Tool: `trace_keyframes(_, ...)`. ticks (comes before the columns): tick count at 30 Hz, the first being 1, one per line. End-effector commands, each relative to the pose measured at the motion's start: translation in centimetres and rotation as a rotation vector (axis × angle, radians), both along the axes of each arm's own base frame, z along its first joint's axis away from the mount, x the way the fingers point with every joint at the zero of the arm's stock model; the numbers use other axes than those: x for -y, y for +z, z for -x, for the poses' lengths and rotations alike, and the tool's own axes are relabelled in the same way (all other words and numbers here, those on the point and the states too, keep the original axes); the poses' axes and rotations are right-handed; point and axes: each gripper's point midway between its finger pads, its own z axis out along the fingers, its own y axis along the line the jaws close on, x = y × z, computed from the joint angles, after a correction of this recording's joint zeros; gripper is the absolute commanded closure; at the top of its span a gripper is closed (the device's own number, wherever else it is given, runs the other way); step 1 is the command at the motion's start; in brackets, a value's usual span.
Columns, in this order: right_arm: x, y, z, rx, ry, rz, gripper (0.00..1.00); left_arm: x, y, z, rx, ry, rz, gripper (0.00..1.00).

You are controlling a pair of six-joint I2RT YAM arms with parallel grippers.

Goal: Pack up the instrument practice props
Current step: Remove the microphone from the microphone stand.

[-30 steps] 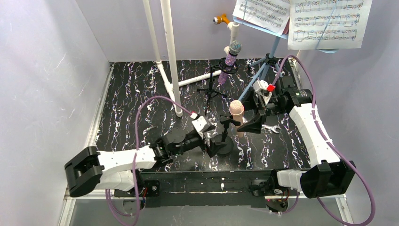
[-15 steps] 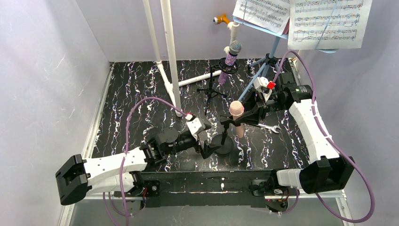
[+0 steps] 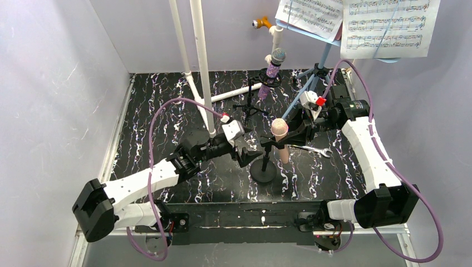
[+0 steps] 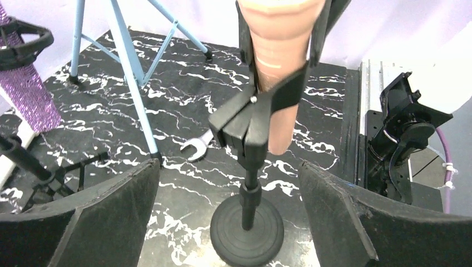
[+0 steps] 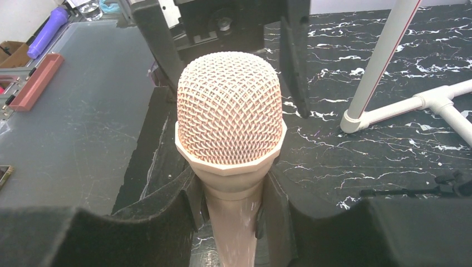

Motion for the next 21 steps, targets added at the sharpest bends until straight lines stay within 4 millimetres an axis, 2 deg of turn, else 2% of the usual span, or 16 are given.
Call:
trace_keyframes(1,-0.1,1.3,0.4,0.045,0.007,-0.008,0.81,1.6,2.2,0.4,0.041,-0.130,0.019,0.08)
trace_keyframes(6,-0.1,1.2,0.4,0.045,0.005,-0.006,0.81,3.0,2.1,-0.1,0.026,-0.183,0.009,0.12)
trace_keyframes(11,0.0,1.1,0.4,0.042,0.003,-0.003,0.81,4.0,2.1,-0.1,-0.006,-0.227,0.011,0.21)
trace_keyframes(13,-0.1,1.1,0.5,0.042,0.004,-0.004,0.81,4.3,2.1,0.0,-0.016,-0.247,0.012,0.33)
trace_keyframes(15,0.0,1.1,0.4,0.042,0.002,-0.003,0.82,4.4,2.0,0.0,-0.031,-0.251,0.012,0.50)
trace_keyframes(18,0.0,1.1,0.4,0.038,0.001,-0.002,0.82,4.5,1.9,0.0,-0.033,-0.258,0.010,0.60)
trace_keyframes(20,0.0,1.0,0.4,0.039,0.000,0.000,0.82,4.5,1.9,0.1,-0.064,-0.261,0.016,0.80)
trace_keyframes(21,0.0,1.0,0.4,0.037,-0.001,0.001,0.82,4.5,1.9,0.1,-0.067,-0.260,0.018,0.96)
